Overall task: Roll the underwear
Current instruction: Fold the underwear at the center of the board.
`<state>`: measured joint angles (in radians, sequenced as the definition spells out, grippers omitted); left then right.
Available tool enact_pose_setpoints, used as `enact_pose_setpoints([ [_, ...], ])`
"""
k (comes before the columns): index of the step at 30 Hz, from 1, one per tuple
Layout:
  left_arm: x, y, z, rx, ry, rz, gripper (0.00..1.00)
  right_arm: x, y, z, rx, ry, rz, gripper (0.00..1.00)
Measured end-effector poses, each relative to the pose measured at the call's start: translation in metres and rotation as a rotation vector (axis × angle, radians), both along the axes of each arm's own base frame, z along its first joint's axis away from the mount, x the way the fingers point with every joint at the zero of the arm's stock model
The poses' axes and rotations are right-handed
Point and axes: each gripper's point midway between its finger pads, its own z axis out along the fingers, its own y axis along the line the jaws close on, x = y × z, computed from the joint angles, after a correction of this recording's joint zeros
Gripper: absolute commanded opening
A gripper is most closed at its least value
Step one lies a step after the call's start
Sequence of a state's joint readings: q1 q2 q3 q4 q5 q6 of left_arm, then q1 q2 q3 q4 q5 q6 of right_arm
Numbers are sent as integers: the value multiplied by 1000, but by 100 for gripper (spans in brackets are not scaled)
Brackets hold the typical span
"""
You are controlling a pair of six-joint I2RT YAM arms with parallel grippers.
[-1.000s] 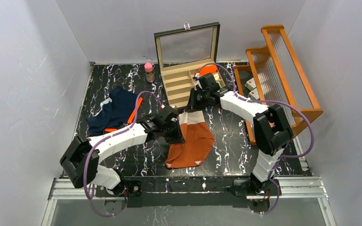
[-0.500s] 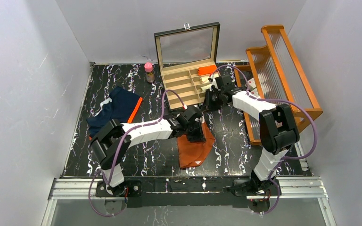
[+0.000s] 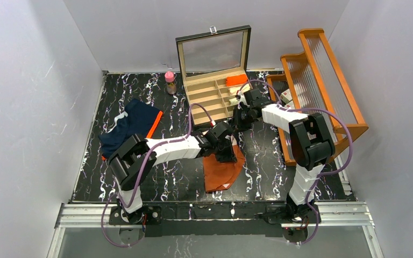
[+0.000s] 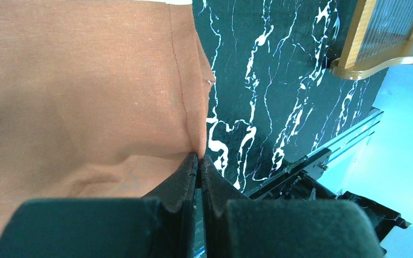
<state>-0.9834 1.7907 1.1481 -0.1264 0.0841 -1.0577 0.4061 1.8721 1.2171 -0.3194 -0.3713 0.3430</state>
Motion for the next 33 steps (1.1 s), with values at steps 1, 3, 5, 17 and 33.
enact_pose_setpoints([
  [1,0,0,-1,1,0,1,0,0,0,1,2,0,1,15],
  [3,-1,-1,0,-1,-4,0,0,2,2,3,9,-5,4,15],
  [5,-1,-1,1,-5,-14,2,0,2,4,5,19,-8,8,15],
  [17,-12,50,21,7,-76,108,0,5,21,27,116,5,24,14],
  [33,-7,17,19,-15,-81,73,0,11,17,9,64,37,4,23],
])
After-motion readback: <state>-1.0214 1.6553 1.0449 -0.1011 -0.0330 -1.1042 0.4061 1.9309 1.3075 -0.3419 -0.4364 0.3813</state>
